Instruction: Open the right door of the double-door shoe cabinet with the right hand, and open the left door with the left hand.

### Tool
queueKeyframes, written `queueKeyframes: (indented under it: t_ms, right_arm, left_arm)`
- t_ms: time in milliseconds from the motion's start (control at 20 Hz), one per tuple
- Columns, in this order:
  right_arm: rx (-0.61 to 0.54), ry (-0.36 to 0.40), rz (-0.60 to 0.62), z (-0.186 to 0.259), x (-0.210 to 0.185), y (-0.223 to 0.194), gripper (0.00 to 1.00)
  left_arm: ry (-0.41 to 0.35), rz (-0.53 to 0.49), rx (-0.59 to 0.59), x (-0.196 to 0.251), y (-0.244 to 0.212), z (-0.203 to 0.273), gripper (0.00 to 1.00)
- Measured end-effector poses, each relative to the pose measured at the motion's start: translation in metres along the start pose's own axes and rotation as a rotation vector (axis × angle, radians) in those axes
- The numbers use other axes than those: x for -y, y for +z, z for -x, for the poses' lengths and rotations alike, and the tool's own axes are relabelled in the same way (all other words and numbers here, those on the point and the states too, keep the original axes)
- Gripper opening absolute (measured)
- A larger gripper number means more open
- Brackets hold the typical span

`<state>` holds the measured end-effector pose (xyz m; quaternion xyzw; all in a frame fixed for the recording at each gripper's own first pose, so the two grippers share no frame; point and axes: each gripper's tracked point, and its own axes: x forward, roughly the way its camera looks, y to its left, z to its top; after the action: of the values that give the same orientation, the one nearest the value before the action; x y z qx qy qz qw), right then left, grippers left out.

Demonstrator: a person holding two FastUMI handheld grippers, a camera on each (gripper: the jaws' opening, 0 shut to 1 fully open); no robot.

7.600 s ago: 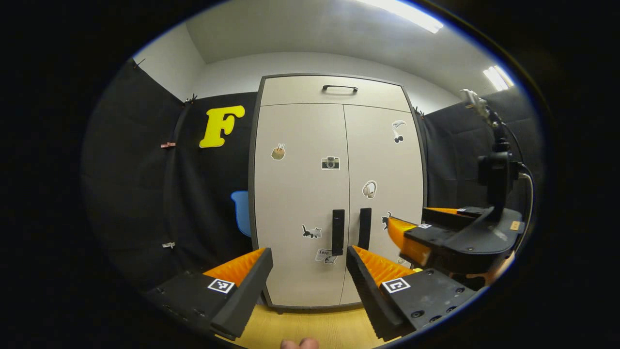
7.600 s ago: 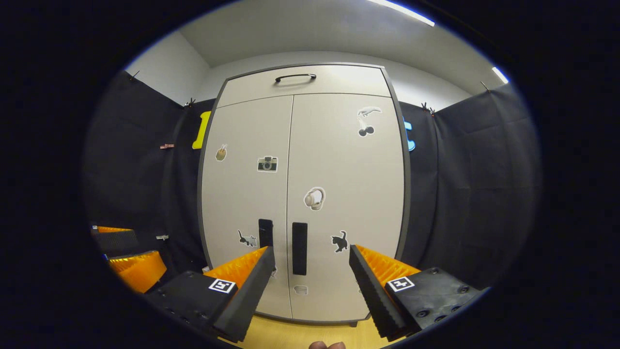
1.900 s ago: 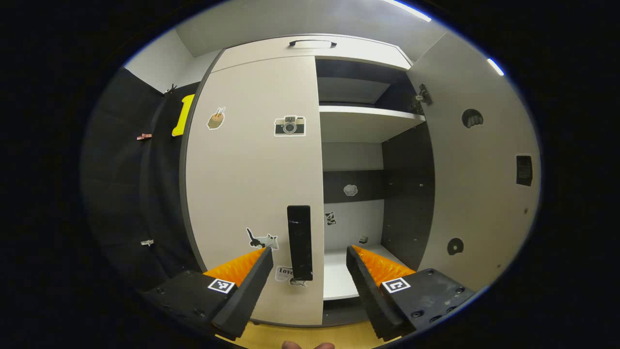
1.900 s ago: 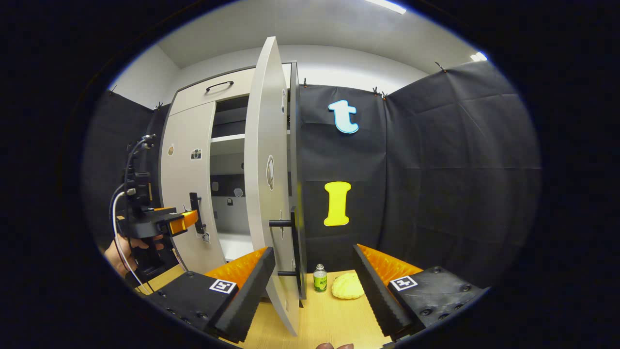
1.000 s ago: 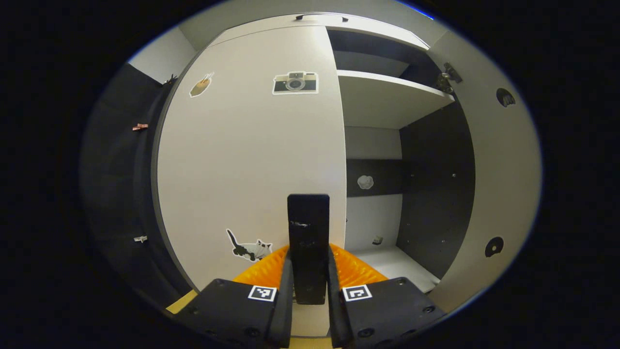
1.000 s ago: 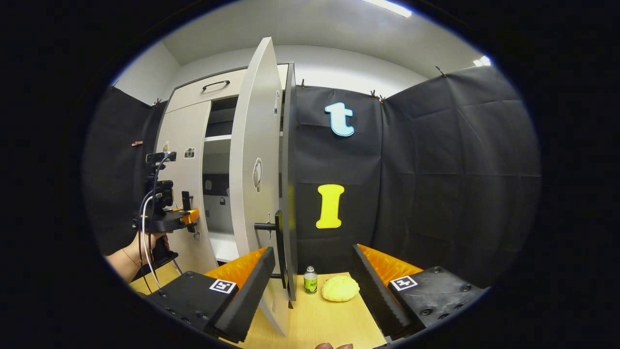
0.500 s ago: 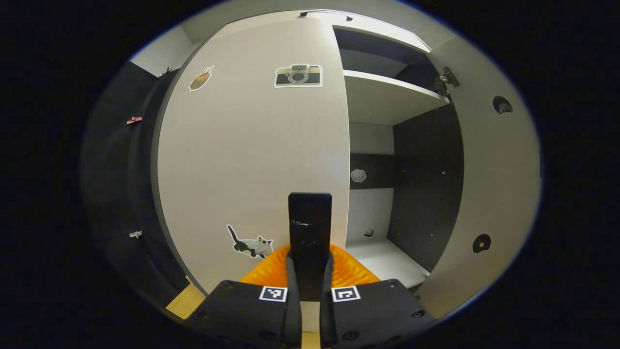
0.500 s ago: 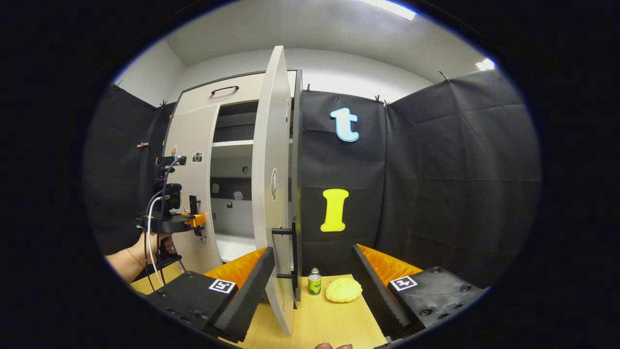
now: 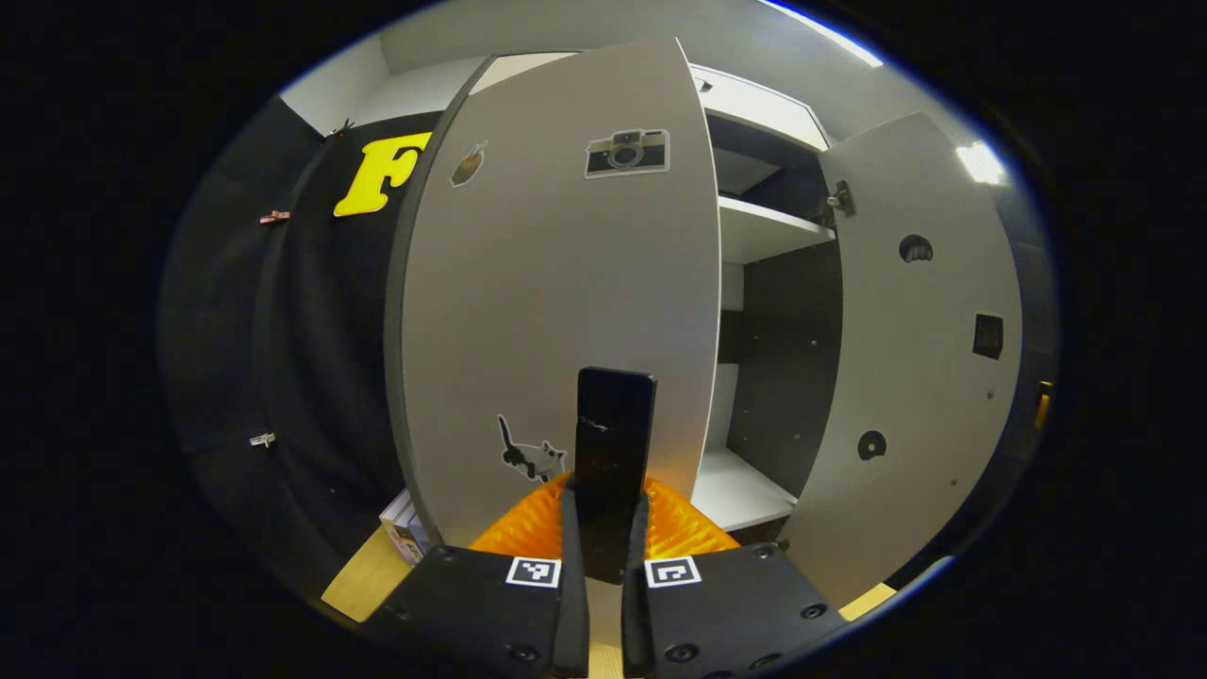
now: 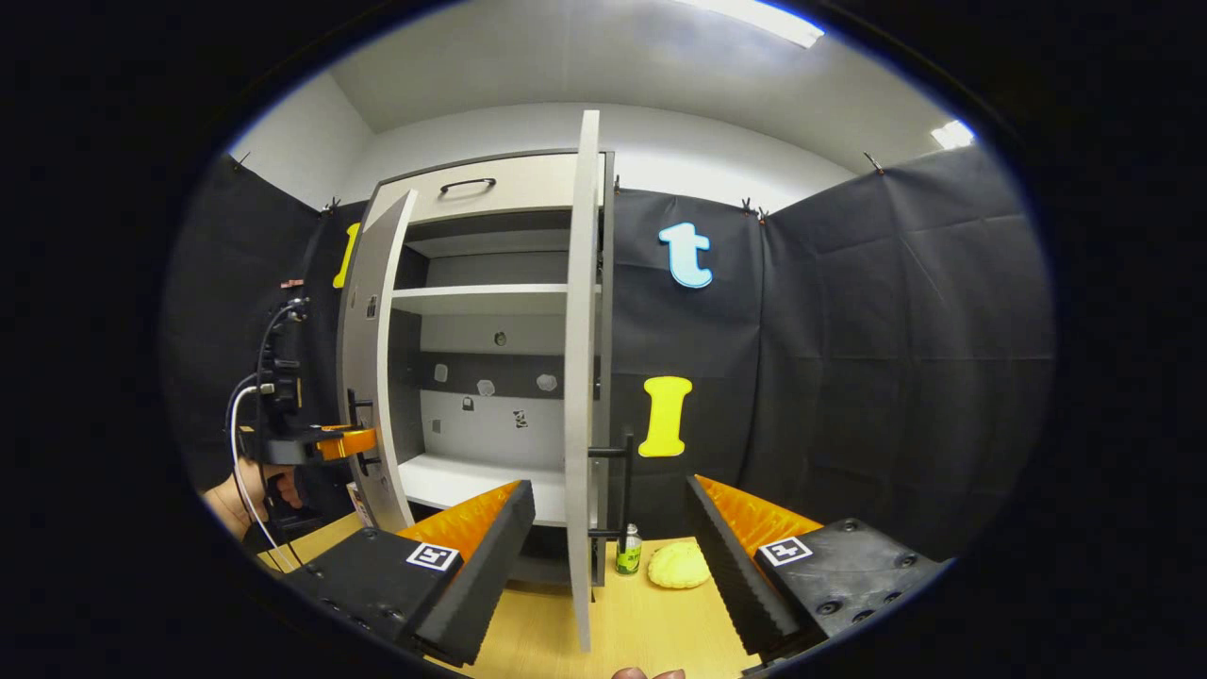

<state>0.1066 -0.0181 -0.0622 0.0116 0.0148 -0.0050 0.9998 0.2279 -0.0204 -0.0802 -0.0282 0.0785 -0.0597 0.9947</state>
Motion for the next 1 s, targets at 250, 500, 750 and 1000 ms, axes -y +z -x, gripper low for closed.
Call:
queueKeyframes:
  t_ms: [250, 500, 750, 1000]
  right_arm:
    - [0.003, 0.028, -0.01, 0.003, -0.022, -0.002, 0.99]
    - [-0.002, 0.075, -0.009, 0.009, -0.052, -0.005, 0.99]
    - [-0.008, 0.106, -0.002, 0.006, -0.071, -0.006, 0.98]
    - [-0.015, 0.126, -0.018, 0.001, -0.085, -0.006, 0.98]
  left_arm:
    - [-0.013, 0.019, -0.006, -0.015, -0.002, 0.016, 0.18]
    - [-0.029, 0.022, -0.011, -0.027, -0.003, 0.032, 0.18]
    - [-0.018, 0.041, -0.003, -0.042, -0.003, 0.045, 0.18]
    - [-0.032, 0.046, -0.003, -0.057, -0.004, 0.057, 0.17]
